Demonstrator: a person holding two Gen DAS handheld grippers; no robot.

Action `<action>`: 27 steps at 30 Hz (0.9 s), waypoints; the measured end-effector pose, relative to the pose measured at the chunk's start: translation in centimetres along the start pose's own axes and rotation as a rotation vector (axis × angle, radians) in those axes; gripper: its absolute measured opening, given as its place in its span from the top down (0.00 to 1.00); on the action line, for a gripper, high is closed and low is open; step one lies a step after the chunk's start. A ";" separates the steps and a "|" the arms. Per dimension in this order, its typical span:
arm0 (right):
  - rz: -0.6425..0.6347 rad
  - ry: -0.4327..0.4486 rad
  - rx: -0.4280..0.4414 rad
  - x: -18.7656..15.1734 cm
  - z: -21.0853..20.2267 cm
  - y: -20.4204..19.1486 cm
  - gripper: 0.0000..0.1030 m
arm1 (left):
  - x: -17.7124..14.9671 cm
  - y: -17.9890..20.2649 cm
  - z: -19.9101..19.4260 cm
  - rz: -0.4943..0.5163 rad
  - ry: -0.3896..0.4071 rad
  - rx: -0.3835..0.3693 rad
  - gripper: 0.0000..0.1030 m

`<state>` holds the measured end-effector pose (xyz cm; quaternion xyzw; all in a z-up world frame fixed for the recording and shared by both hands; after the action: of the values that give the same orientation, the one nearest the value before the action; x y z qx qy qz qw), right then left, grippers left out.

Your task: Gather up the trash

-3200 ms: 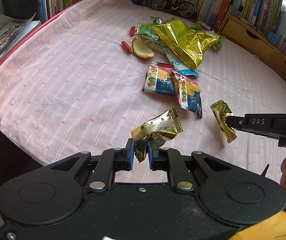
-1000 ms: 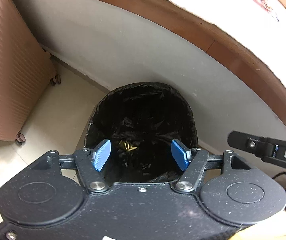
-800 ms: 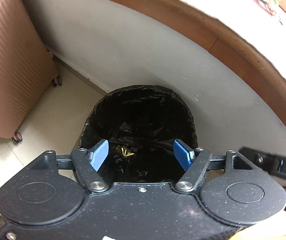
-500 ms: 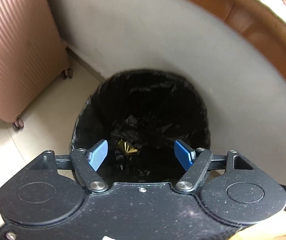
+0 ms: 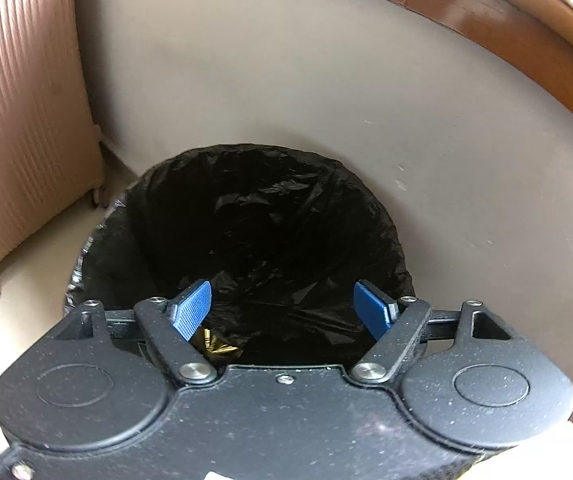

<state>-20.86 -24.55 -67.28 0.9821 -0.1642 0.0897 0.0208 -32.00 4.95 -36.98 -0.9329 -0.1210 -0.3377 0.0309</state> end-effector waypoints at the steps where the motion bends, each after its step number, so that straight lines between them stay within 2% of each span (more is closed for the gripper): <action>1: 0.000 0.007 -0.001 0.0 1.7 0.2 0.35 | -0.4 0.1 0.2 0.003 0.004 -0.012 0.25; 5: 0.026 0.017 0.010 0.0 6.8 0.1 0.34 | -1.6 0.6 0.6 0.008 0.030 -0.011 0.25; 7: 0.015 0.005 0.015 -0.1 8.1 -0.2 0.40 | -1.9 0.7 0.7 -0.006 0.028 -0.024 0.25; 8: 0.012 -0.014 0.015 -0.2 8.8 -0.3 0.71 | -1.9 0.7 1.0 -0.015 0.023 -0.031 0.25; 9: 0.025 -0.001 0.021 -0.3 8.9 -0.3 0.73 | -2.0 0.7 0.9 -0.018 0.023 -0.033 0.25; 11: 0.041 -0.012 0.020 -0.3 8.8 -0.5 0.83 | -2.0 0.8 0.7 -0.011 0.029 -0.025 0.25; 13: 0.024 -0.001 0.022 -0.6 7.3 -0.7 0.84 | -1.8 1.1 0.5 -0.005 0.034 -0.005 0.26; 16: -0.068 0.047 0.044 -1.6 1.5 -1.1 0.84 | -0.8 1.5 -0.5 0.004 0.003 0.015 0.27; 18: -0.110 0.085 0.076 -2.1 -4.5 -0.9 0.84 | 0.1 1.5 -1.4 0.007 -0.029 0.022 0.27; 23: -0.153 0.130 0.223 -1.9 -21.1 -0.7 0.84 | 3.9 1.3 -4.5 -0.019 -0.103 0.039 0.28; 27: -0.214 0.112 0.366 -1.5 -31.7 -2.3 0.83 | 6.8 0.8 -7.5 -0.030 -0.152 0.056 0.28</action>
<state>-26.85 -19.73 -36.43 0.9748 -0.0386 0.1699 -0.1393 -31.40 4.55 -26.88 -0.9527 -0.1466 -0.2628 0.0428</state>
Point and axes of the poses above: each gripper's, at about its wrist camera, not at the fingertips, and z roughly the way its jaws point, y to its right, x to its top, the point moved 1 cm from there along z, roughly the way its jaws point, and after that the axes turned 13 degrees about z, right-handed, at the moved point
